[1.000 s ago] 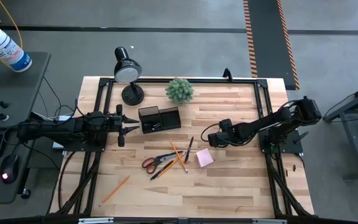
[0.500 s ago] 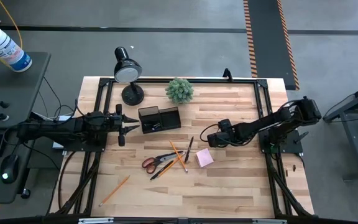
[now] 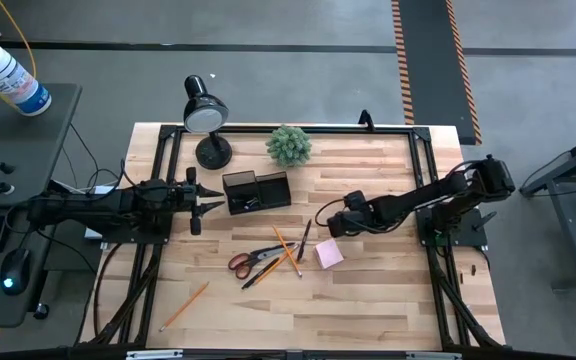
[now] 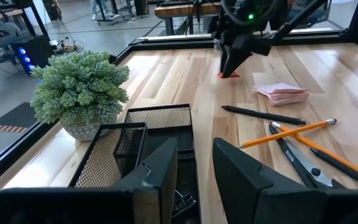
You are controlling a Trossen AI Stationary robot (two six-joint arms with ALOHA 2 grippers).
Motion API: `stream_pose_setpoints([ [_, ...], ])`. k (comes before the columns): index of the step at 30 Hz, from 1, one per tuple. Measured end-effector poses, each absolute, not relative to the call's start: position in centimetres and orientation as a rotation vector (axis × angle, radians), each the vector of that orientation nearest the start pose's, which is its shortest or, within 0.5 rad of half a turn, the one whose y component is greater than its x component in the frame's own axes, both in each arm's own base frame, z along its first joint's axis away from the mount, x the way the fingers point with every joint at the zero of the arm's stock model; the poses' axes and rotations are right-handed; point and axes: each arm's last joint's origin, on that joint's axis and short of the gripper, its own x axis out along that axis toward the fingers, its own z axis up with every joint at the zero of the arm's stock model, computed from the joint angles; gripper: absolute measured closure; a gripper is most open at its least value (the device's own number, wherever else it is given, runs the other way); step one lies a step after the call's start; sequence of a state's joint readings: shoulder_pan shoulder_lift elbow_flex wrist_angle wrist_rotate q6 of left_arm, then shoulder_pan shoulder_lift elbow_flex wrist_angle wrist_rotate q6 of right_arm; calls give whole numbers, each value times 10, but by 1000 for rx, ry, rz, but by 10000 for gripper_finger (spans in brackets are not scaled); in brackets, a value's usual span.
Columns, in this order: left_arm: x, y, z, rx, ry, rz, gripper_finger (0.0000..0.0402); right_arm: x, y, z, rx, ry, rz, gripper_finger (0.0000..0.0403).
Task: Pick and place office supplies into organizer
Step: Put the eraser into the desktop organizer
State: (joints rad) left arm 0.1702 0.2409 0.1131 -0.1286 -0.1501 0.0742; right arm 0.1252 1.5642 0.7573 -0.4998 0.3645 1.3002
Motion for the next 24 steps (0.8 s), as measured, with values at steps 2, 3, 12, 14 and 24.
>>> stream_pose_setpoints([
  [2,105,22,170,71,269,309,311,261,22,147,778,893,-940,333],
  [3,105,22,170,71,269,309,311,265,22,151,766,877,-930,333],
  [12,105,22,170,71,270,309,311,294,23,191,597,773,-818,332],
  [14,105,22,170,71,269,309,311,300,23,200,568,747,-802,332],
  [24,105,22,170,71,269,309,311,324,21,223,509,596,-610,332],
])
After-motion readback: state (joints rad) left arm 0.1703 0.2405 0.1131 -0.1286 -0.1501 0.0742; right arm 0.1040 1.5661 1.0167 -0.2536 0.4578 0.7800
